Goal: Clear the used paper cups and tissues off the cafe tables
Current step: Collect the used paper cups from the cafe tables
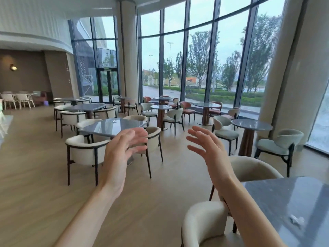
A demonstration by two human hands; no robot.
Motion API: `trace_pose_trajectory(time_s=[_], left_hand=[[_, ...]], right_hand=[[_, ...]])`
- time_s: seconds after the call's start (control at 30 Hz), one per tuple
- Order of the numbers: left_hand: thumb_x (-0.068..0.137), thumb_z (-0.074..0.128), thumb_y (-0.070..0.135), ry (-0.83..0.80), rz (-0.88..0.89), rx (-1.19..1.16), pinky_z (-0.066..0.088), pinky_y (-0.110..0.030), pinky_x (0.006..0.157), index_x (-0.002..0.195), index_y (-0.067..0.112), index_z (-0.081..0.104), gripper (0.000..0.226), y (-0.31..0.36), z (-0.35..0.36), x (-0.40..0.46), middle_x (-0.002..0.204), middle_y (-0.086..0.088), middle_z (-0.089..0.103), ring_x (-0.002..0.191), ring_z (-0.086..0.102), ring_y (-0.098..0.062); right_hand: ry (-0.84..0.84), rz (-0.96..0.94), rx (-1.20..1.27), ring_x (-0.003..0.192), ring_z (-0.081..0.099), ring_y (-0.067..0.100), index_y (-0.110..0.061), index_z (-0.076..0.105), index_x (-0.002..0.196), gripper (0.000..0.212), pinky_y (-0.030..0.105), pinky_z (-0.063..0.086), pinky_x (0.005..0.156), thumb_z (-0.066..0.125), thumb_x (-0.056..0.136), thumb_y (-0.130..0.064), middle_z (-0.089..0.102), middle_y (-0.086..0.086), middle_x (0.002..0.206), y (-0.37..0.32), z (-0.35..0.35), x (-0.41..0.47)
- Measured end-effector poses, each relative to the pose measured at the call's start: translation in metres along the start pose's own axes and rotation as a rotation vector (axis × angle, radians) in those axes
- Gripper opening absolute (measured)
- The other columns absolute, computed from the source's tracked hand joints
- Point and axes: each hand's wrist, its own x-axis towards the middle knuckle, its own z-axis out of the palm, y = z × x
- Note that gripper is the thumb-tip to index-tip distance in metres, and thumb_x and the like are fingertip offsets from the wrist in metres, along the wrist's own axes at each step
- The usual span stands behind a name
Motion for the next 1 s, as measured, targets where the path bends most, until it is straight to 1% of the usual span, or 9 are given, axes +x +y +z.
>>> trace_pose_trajectory(time_s=[0.13, 0.2, 0.3, 0.43, 0.57, 0.7, 0.77, 0.83, 1.0], left_hand=[[0.088, 0.052, 0.028, -0.021, -0.009, -0.007, 0.052, -0.057, 0.097, 0.101, 0.009, 0.073, 0.031, -0.048, -0.021, 0.105, 0.107, -0.017, 0.074, 0.104, 0.069, -0.032], [0.088, 0.052, 0.027, -0.041, -0.003, -0.015, 0.053, -0.054, 0.094, 0.101, 0.008, 0.072, 0.031, -0.069, -0.024, 0.153, 0.107, -0.017, 0.074, 0.103, 0.070, -0.031], [0.087, 0.052, 0.025, -0.069, -0.021, -0.053, 0.055, -0.051, 0.089, 0.100, 0.005, 0.072, 0.031, -0.107, -0.027, 0.214, 0.105, -0.020, 0.073, 0.103, 0.068, -0.038], [0.086, 0.053, 0.023, -0.079, -0.062, -0.062, 0.057, -0.046, 0.084, 0.101, 0.000, 0.071, 0.033, -0.172, -0.028, 0.281, 0.103, -0.024, 0.071, 0.101, 0.067, -0.040], [0.085, 0.053, 0.023, -0.089, -0.094, -0.042, 0.055, -0.052, 0.086, 0.101, -0.002, 0.071, 0.034, -0.249, -0.029, 0.346, 0.099, -0.018, 0.074, 0.092, 0.070, -0.030], [0.086, 0.053, 0.023, -0.081, -0.119, 0.031, 0.058, -0.048, 0.086, 0.100, 0.000, 0.071, 0.032, -0.319, -0.030, 0.431, 0.101, -0.018, 0.074, 0.095, 0.070, -0.031], [0.086, 0.053, 0.023, -0.070, -0.129, 0.050, 0.057, -0.050, 0.087, 0.101, 0.000, 0.071, 0.032, -0.347, -0.030, 0.483, 0.101, -0.019, 0.074, 0.097, 0.070, -0.032], [0.086, 0.053, 0.023, -0.056, -0.131, 0.060, 0.057, -0.051, 0.087, 0.099, 0.003, 0.072, 0.031, -0.371, -0.029, 0.531, 0.101, -0.020, 0.073, 0.097, 0.070, -0.030], [0.086, 0.052, 0.021, -0.044, -0.139, 0.040, 0.056, -0.051, 0.088, 0.096, 0.006, 0.072, 0.027, -0.434, -0.022, 0.631, 0.100, -0.020, 0.073, 0.098, 0.070, -0.031]], right_hand=[[0.037, 0.001, -0.030, 0.110, 0.070, 0.013, -0.028, 0.070, 0.112, 0.020, 0.045, 0.053, 0.102, 0.060, 0.096, -0.034, 0.075, -0.003, 0.114, 0.039, 0.039, 0.088], [0.040, -0.013, -0.073, 0.110, 0.069, 0.011, -0.027, 0.069, 0.116, 0.027, 0.043, 0.053, 0.102, 0.061, 0.092, -0.038, 0.074, -0.005, 0.115, 0.055, 0.054, 0.129], [0.093, -0.020, -0.108, 0.109, 0.069, 0.010, -0.024, 0.068, 0.119, 0.040, 0.043, 0.054, 0.101, 0.059, 0.085, -0.042, 0.074, -0.004, 0.114, 0.086, 0.068, 0.184], [0.106, -0.036, -0.125, 0.109, 0.069, 0.010, -0.024, 0.068, 0.120, 0.038, 0.042, 0.054, 0.099, 0.056, 0.087, -0.039, 0.075, -0.006, 0.114, 0.146, 0.077, 0.252], [0.135, -0.046, -0.094, 0.110, 0.070, 0.014, -0.021, 0.070, 0.117, 0.035, 0.043, 0.054, 0.098, 0.056, 0.088, -0.035, 0.075, -0.002, 0.113, 0.219, 0.087, 0.332], [0.174, -0.023, -0.041, 0.109, 0.070, 0.017, -0.018, 0.071, 0.116, 0.031, 0.044, 0.054, 0.098, 0.058, 0.091, -0.031, 0.075, 0.000, 0.113, 0.292, 0.091, 0.428], [0.198, 0.006, -0.012, 0.108, 0.071, 0.019, -0.016, 0.071, 0.115, 0.022, 0.046, 0.054, 0.099, 0.057, 0.099, -0.022, 0.076, 0.002, 0.112, 0.321, 0.090, 0.480], [0.212, 0.031, -0.007, 0.107, 0.071, 0.020, -0.014, 0.071, 0.116, 0.023, 0.048, 0.054, 0.099, 0.052, 0.102, -0.015, 0.076, 0.004, 0.111, 0.345, 0.088, 0.530], [0.235, 0.075, -0.012, 0.108, 0.071, 0.022, -0.012, 0.070, 0.118, 0.025, 0.048, 0.054, 0.099, 0.051, 0.102, -0.014, 0.076, 0.006, 0.112, 0.397, 0.085, 0.635]])
